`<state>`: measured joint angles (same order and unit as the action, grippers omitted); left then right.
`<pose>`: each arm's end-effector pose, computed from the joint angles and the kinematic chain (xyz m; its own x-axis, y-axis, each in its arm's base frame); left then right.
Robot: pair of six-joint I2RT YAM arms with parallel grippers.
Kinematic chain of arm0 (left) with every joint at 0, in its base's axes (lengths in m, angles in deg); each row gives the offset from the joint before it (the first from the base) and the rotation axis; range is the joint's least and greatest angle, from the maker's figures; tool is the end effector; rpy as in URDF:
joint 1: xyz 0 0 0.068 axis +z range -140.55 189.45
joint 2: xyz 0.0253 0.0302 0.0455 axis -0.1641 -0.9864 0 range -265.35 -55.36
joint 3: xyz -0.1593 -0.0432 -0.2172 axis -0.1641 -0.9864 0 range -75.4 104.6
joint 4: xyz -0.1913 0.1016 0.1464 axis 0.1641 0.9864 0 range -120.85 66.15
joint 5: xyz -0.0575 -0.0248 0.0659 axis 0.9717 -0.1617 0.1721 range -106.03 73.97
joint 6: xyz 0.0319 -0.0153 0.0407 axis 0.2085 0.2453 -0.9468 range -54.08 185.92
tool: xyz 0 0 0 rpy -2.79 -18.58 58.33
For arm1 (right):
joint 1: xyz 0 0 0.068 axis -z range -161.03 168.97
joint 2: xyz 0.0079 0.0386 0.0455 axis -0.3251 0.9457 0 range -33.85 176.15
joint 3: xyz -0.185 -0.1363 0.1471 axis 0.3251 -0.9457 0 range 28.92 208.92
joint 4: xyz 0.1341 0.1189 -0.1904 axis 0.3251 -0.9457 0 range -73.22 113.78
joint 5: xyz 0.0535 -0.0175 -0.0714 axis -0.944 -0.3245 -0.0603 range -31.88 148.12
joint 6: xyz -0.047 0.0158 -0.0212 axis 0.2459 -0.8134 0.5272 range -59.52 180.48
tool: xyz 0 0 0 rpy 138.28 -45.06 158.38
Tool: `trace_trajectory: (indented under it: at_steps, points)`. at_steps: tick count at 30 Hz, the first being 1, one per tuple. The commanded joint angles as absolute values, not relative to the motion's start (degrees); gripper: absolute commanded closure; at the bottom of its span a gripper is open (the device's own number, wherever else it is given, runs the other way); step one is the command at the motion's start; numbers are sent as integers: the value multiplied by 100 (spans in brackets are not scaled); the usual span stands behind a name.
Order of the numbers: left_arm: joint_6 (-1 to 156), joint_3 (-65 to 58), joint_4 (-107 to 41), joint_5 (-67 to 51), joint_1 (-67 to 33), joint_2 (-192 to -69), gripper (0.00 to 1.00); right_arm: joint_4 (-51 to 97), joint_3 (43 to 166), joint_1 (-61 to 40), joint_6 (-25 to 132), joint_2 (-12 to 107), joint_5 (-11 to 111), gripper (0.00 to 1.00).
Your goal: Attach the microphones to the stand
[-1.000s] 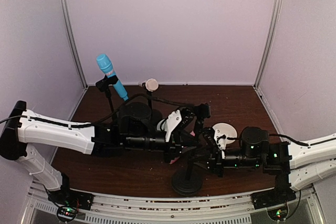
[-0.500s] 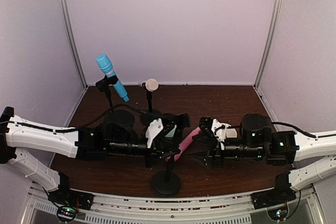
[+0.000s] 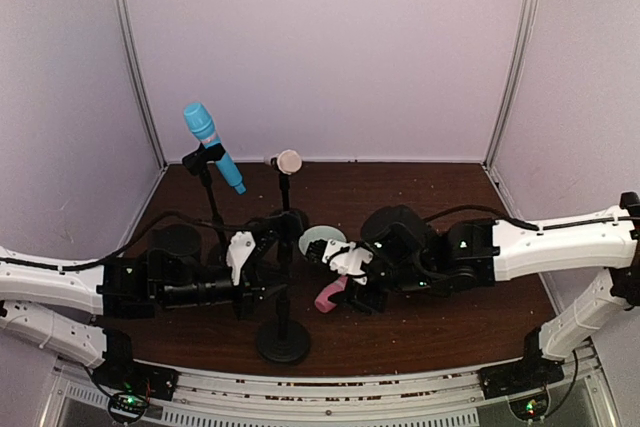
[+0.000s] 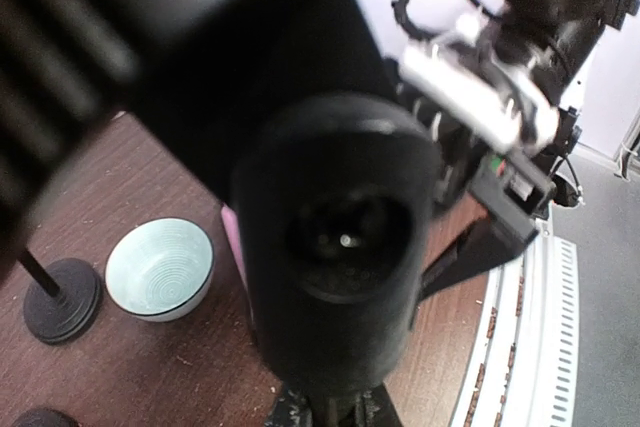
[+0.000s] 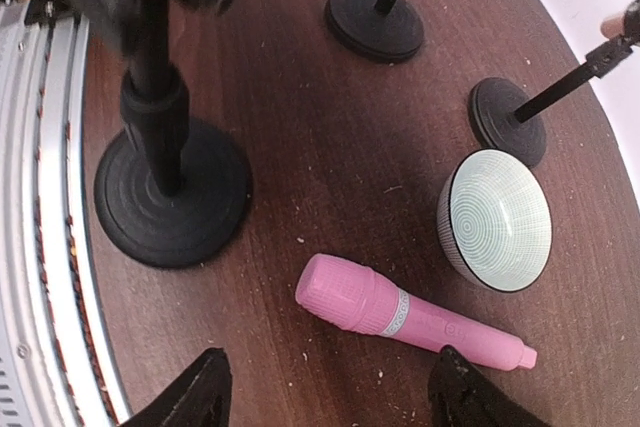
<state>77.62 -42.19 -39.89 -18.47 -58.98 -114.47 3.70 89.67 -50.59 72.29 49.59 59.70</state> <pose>0.0883 -0.2188 0.2553 -0.2898 0.1819 -0.9396 0.8735 0.4515 -0.1820 0.1124 0.2991 0.2623 -0.0418 -0.6981 -0.7148 -0.9584 0.2301 -0.1687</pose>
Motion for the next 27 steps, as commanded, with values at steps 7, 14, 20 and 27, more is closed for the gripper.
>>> trace_trajectory:
  at_steps: [7, 14, 20, 27]
  points:
    - [8028, -4846, -4847, -2254, -5718, -10769, 100, -806, 9941, -5114, 8026, 6394, 6702, 30]
    - [8154, -5131, -5050, -2205, -5709, -10530, 100, -1182, 10740, -5117, 8282, 7360, 7050, 29]
    - [8182, -5267, -5092, -2141, -5709, -10330, 100, -1465, 10972, -5038, 8631, 7709, 7071, 29]
    - [8205, -5378, -5282, -2081, -5709, -10312, 100, -1601, 11119, -4810, 8802, 7935, 6782, 31]
